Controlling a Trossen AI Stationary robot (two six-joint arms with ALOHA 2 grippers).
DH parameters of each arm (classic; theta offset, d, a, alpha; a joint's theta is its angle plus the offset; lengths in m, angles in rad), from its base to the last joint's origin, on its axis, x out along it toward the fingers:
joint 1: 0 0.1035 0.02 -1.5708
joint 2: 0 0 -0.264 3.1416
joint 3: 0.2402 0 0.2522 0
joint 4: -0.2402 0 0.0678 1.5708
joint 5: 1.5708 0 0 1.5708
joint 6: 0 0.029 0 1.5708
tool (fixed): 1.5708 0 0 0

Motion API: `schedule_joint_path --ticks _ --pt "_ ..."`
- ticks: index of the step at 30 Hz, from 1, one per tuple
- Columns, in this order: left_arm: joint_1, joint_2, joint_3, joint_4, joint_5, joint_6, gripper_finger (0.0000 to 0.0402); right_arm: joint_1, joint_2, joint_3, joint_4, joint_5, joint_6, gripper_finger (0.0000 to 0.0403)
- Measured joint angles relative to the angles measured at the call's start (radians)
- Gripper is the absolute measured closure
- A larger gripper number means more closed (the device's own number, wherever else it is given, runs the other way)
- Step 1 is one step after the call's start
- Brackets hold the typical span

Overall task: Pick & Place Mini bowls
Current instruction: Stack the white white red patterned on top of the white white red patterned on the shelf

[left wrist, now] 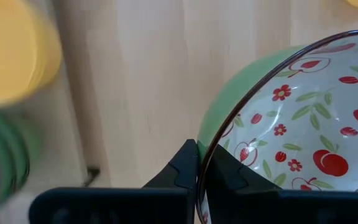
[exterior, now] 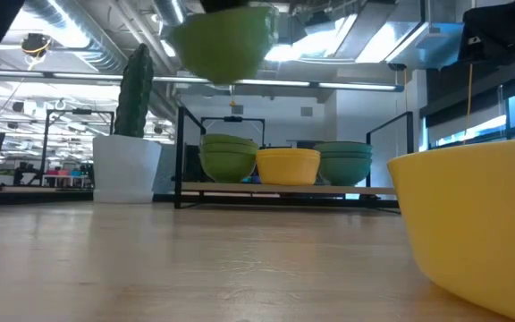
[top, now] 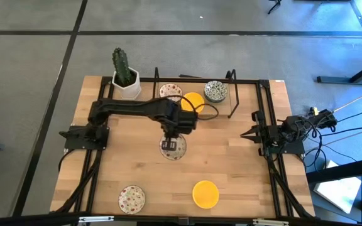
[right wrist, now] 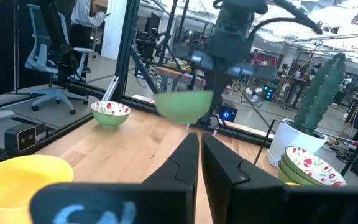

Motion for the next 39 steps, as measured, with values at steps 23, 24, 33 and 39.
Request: schedule_joint_path --ticks 23,24,33,39 --pt "0.350 0.017 0.266 0.077 -0.209 0.104 0.0394 0.000 0.000 0.000 0.000 0.000 0.000 0.0381" --pt "0.371 0.016 0.266 0.070 -0.200 0.094 0.0394 0.000 0.000 0.000 0.000 0.000 0.000 0.0381" --pt "0.537 0.013 0.265 0.062 -0.141 -0.063 0.0394 0.000 0.000 0.000 -0.001 0.000 -0.001 0.0381" --pt "0.583 0.013 0.265 0.063 -0.095 -0.055 0.0394 0.000 0.000 0.000 -0.004 0.000 -0.001 0.0381"
